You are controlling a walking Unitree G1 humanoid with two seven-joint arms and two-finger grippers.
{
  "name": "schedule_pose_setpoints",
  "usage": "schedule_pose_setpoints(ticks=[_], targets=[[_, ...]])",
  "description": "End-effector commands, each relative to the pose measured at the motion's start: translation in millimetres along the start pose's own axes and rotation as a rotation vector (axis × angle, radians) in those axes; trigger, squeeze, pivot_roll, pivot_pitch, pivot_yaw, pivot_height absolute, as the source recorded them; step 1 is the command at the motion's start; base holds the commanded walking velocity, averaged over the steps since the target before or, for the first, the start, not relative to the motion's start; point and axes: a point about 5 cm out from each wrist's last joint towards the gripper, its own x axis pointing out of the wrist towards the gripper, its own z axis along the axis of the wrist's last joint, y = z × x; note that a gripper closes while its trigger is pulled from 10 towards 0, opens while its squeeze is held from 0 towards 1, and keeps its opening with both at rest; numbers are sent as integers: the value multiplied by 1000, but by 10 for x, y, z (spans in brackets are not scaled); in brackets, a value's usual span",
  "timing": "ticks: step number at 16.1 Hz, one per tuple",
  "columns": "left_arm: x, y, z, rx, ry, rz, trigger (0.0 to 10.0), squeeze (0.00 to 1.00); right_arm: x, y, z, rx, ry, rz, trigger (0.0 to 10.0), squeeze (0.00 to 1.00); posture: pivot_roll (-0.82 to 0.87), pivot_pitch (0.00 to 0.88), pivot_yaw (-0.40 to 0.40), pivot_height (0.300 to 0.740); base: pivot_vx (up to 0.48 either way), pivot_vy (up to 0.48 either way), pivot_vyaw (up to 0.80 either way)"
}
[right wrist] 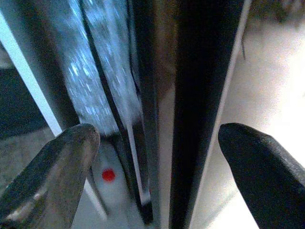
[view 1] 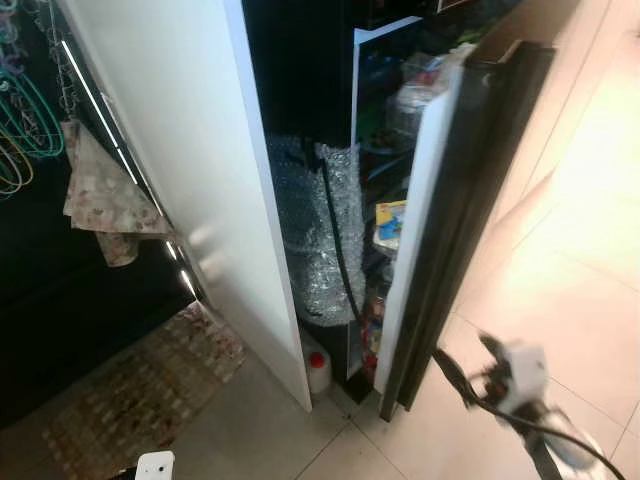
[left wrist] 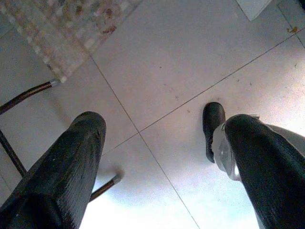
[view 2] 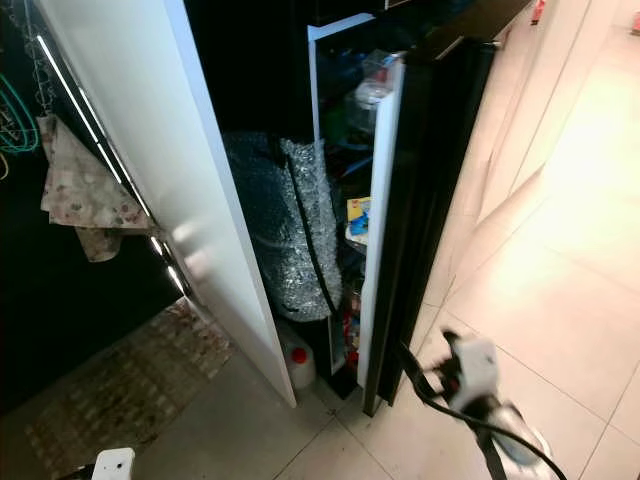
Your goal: Restocking fridge
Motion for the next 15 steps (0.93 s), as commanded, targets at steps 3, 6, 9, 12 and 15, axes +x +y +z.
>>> schedule_pose_setpoints(ticks=[3,6,9,12,15], targets=[[-7,76,-10,16,12,27,10000,0,195,163,271,-40,-74,100,10000,0,-96,0,82,740,0,0,0],[-5,88,3,13,9,30,10000,0,330,218,453,-67,-124,117,10000,0,-90,0,81,740,0,0,0],[-2,90,17,12,6,29,10000,0,520,192,800,-120,-203,45,10000,0,-93,0,89,740,0,0,0],[0,88,23,14,6,30,10000,0,616,173,909,-146,-222,21,10000,0,-90,0,90,740,0,0,0],[3,83,39,14,2,29,10000,0,762,260,920,-150,-181,69,10000,0,-88,0,93,740,0,0,0]])
